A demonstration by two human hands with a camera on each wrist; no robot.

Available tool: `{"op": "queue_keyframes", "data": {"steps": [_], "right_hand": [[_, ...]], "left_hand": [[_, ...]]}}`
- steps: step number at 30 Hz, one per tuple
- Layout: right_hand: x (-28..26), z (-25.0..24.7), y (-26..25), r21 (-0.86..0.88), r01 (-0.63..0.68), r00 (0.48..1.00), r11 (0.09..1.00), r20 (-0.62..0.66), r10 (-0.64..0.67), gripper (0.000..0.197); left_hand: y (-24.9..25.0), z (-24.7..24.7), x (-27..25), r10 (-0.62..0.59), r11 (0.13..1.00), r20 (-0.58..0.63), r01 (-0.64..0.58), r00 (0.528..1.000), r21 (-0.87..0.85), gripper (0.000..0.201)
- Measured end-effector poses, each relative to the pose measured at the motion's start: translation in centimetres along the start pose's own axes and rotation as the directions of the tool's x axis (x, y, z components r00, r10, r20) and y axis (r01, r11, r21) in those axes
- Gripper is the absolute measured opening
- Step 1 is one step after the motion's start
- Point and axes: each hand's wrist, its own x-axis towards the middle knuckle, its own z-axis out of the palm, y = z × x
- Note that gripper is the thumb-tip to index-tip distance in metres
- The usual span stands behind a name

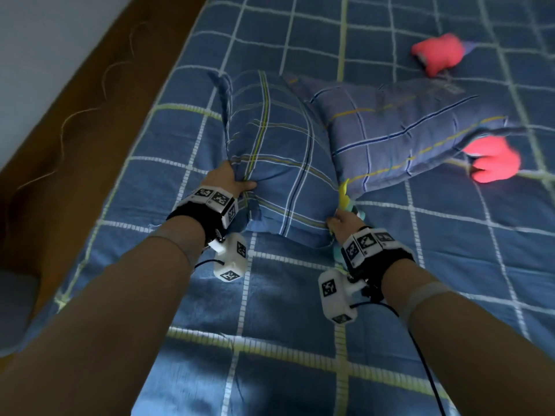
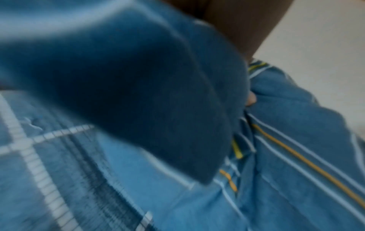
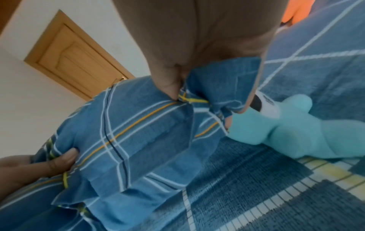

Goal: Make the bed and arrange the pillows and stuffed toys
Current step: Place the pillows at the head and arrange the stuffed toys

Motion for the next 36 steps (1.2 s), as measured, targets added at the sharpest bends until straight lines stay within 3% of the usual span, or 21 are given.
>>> {"op": "queue_keyframes", "data": {"steps": [4, 7, 10, 14, 17, 19, 22, 24, 26, 28, 30, 32, 36], "right_hand": [[-5.4, -0.9, -0.1, -0.102, 0.105, 0.991, 0.989, 0.097, -0.095, 0.022], [-9.4, -0.9, 0.8, -0.136, 0.205, 0.970, 0.969, 0.157, -0.183, 0.014], [-12.5, 0.3, 2.5, -0.259, 0.281, 0.940, 0.924, 0.270, -0.210, 0.027], [-15.0, 3.8, 7.1, -0.502, 0.365, 0.866, 0.784, 0.493, -0.087, 0.018], [-15.3, 7.4, 11.2, -0.539, 0.323, 0.845, 0.778, 0.534, 0.018, 0.029], [-15.1, 9.1, 13.2, -0.577, 0.255, 0.868, 0.776, 0.490, 0.078, 0.040], [-14.6, 10.4, 14.3, -0.488, 0.166, 0.923, 0.857, 0.383, 0.040, 0.054], [-13.9, 10.3, 13.8, -0.171, 0.004, 0.971, 0.985, 0.236, 0.037, 0.064], [-12.8, 10.3, 12.8, 0.199, -0.035, 0.999, 0.979, 0.039, 0.028, 0.064], [-11.6, 11.3, 11.4, 0.363, -0.035, 0.996, 0.931, -0.059, 0.061, 0.062], [-11.2, 13.8, 9.9, 0.292, -0.112, 0.992, 0.950, 0.090, 0.089, 0.046], [-11.5, 16.1, 9.3, 0.216, -0.197, 0.942, 0.956, 0.312, 0.123, 0.040], [-11.4, 15.6, 9.9, 0.179, -0.161, 0.921, 0.970, 0.381, 0.082, 0.056]], "left_hand": [[-0.2, -2.3, -7.4, -0.014, 0.998, -0.058, 0.017, 0.998, 0.057, 0.063], [-2.7, -2.2, -13.3, -0.089, 0.995, -0.084, 0.093, 0.992, 0.035, 0.065], [-6.0, -0.5, -19.5, -0.191, 0.982, -0.095, 0.188, 0.977, -0.035, 0.065], [-11.0, 4.5, -27.1, -0.280, 0.955, -0.041, 0.274, 0.959, -0.115, 0.072], [-14.6, 8.5, -30.7, -0.364, 0.920, 0.020, 0.363, 0.931, -0.148, 0.080], [-16.7, 10.3, -31.5, -0.423, 0.892, 0.080, 0.430, 0.903, -0.141, 0.077], [-19.0, 10.9, -31.1, -0.454, 0.870, 0.153, 0.474, 0.878, -0.136, 0.069], [-19.9, 10.2, -30.1, -0.456, 0.851, 0.101, 0.466, 0.884, -0.243, 0.070], [-20.5, 9.1, -28.6, -0.486, 0.793, -0.005, 0.439, 0.874, -0.423, 0.072], [-20.3, 8.9, -27.2, -0.537, 0.684, 0.012, 0.443, 0.844, -0.580, 0.082], [-19.3, 10.2, -26.1, -0.505, 0.551, 0.152, 0.453, 0.850, -0.700, 0.098], [-18.3, 12.1, -25.9, -0.447, 0.543, 0.217, 0.456, 0.868, -0.705, 0.087], [-19.0, 12.7, -25.8, -0.479, 0.489, 0.217, 0.464, 0.850, -0.739, 0.063]]}}
